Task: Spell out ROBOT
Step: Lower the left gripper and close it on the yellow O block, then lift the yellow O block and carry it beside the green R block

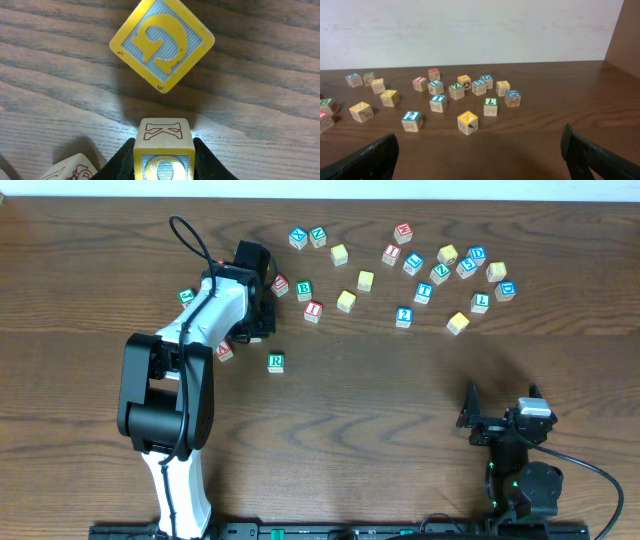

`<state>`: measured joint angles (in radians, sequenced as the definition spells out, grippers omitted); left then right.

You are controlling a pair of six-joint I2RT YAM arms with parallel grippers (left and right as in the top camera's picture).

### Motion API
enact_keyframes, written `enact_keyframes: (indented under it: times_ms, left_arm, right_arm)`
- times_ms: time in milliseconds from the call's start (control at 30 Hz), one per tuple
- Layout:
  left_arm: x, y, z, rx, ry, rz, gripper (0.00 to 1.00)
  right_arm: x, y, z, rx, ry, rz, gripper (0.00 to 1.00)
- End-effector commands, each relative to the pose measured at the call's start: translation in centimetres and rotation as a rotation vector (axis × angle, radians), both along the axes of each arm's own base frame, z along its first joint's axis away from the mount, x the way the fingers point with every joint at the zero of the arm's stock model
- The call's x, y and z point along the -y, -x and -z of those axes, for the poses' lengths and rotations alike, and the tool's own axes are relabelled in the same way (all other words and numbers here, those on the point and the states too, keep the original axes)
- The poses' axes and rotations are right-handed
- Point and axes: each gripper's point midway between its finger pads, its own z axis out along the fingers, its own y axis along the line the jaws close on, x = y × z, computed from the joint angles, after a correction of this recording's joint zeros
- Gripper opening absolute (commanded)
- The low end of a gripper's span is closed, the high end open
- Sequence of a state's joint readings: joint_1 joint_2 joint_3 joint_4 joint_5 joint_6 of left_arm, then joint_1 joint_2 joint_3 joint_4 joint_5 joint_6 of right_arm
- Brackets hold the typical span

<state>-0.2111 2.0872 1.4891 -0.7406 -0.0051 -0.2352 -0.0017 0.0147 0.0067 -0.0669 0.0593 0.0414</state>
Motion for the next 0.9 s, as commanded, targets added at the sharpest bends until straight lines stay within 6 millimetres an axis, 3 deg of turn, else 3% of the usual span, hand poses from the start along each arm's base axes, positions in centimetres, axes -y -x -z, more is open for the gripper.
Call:
enact_keyframes:
  times_ms: [0,167,467,667,867]
  left_arm:
    - [0.0,-0.6,-1.5,0.031,0.004,0.0,0.28]
    - [0.2,-1.4,-4.4,0.104,0.019,-0.001,0.27]
    - [0.1,-1.3,-12.5,0.278,0.058,-0.006,0.27]
    - [0.4,0.9,-17.3,0.348,0.088,-0.023,0.27]
    - [3.6,4.0,-19.5,0.351,0.105,0.07,0.24]
  right_arm:
    - [-0.1,0.0,0.0,0.002,-0.006,-0.001,0.99]
    - [-0.1,0.0,0.0,0.002,-0.006,-0.001,0.99]
    - [-0.1,0.0,0.0,0.002,-0.006,-0.001,0.99]
    - [-0.1,0.0,0.0,0.002,-0.006,-0.001,0.99]
    - [-0.1,0.0,0.0,0.002,-0.006,-0.001,0.99]
